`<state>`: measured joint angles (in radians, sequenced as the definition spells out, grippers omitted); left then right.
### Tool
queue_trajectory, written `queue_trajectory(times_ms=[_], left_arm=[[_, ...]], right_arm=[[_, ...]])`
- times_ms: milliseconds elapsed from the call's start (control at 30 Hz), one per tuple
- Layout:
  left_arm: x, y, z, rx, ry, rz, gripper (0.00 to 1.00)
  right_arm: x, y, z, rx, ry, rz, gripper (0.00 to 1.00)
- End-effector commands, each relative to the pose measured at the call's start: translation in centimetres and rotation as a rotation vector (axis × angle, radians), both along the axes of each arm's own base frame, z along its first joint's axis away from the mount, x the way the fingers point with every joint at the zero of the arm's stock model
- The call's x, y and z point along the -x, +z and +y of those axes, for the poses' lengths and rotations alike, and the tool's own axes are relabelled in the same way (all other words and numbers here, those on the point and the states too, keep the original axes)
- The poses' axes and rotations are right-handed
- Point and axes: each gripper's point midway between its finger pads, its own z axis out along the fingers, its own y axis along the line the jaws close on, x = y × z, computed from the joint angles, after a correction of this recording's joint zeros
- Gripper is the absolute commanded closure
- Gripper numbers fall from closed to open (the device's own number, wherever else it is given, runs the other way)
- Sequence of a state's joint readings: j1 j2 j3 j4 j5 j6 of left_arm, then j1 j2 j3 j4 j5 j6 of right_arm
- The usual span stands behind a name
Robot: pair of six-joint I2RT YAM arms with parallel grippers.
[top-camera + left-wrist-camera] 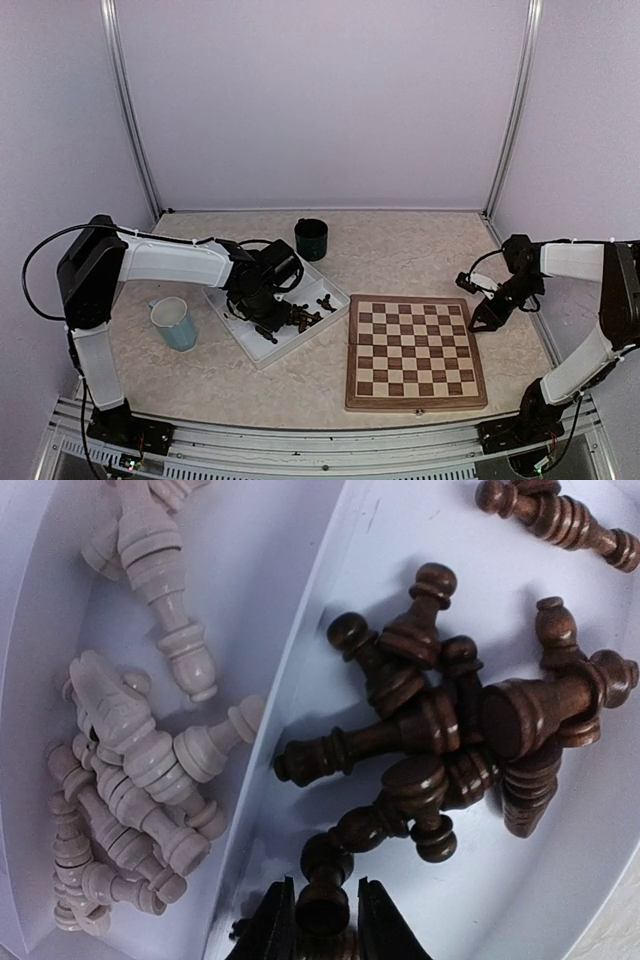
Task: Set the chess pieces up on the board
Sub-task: Pick up the rook from the storage box.
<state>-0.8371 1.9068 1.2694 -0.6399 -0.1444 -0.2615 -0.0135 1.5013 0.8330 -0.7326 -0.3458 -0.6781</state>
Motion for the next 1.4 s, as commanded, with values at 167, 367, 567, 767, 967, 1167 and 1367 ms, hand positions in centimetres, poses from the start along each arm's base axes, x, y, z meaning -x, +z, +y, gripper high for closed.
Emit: queue_trajectory(times_ms=[167, 367, 567, 767, 967, 1167, 1367], left_arm=[[-0.5, 1.2, 0.3, 0.024, 0.007, -0.038, 0.75], [-1.3, 1.4, -0.7, 0.049, -0.001, -0.056, 0.75], [-1.4, 1.3, -1.1, 0.048, -0.006, -0.048, 0.86], [-0.9, 4.6, -1.3, 0.042, -0.007, -0.111, 0.92], [2.8, 10.5, -5.0, 0.131, -0.123, -0.178, 0.93], [9.9, 12.8, -11.3, 0.203, -0.368, -0.186, 0.95], [15.0, 10.7, -14.5, 0.182, -0.52, -0.146, 0.95]], right_arm=[[0.1, 0.6, 0.9, -0.038, -0.005, -0.004, 0.54], [0.0, 0.7, 0.8, -0.034, -0.006, -0.011, 0.54], [-0.1, 1.2, 0.8, -0.031, -0.008, -0.023, 0.54], [-0.9, 3.4, 1.0, -0.047, -0.011, -0.061, 0.54], [-3.8, 8.4, 1.9, -0.119, -0.027, -0.211, 0.52], [-7.3, 11.2, 4.1, -0.298, -0.059, -0.338, 0.51], [-7.9, 11.3, 4.5, -0.318, -0.031, -0.408, 0.51]])
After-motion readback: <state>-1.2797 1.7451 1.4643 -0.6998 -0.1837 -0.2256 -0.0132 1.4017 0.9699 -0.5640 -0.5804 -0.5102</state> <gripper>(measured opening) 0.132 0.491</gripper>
